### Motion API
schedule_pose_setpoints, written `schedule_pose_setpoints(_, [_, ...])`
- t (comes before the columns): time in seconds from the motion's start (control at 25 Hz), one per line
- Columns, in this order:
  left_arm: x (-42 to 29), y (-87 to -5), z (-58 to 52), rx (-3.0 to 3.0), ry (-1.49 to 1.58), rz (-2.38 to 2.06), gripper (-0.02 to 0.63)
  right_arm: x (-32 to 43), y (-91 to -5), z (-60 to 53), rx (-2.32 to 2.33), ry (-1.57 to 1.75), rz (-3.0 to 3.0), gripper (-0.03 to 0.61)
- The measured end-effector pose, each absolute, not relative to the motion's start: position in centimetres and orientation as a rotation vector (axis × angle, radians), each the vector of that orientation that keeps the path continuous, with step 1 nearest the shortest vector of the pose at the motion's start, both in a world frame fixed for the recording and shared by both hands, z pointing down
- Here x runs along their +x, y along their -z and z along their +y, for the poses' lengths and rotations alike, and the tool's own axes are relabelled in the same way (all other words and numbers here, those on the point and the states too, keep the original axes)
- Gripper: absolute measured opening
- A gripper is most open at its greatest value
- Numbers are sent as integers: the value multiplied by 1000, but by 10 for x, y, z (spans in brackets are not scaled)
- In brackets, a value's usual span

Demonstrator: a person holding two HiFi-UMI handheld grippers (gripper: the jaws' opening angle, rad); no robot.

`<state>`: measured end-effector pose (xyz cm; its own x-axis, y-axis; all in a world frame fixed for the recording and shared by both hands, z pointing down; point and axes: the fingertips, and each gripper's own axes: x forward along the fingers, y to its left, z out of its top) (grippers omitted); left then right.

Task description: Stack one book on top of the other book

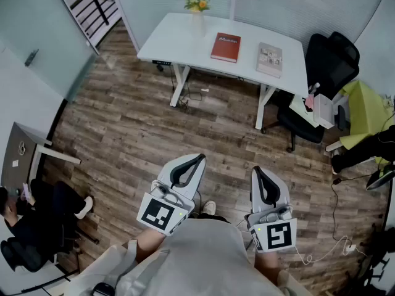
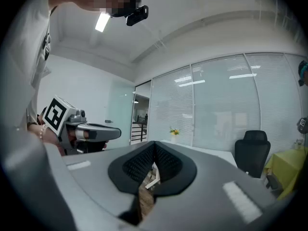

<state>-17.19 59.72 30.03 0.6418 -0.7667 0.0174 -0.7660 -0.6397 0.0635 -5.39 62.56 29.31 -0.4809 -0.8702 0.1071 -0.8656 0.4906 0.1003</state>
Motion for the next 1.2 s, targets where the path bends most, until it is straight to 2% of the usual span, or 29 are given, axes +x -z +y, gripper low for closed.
schedule_pose_setpoints(0.48, [-141, -312, 598, 2745, 10, -1314, 3, -20, -307, 624, 1515, 9, -2587, 5])
schedule_pose_setpoints(1.2, [-168, -323, 509, 2730, 38, -1303, 3, -51, -316, 535, 1486, 1, -2583, 5])
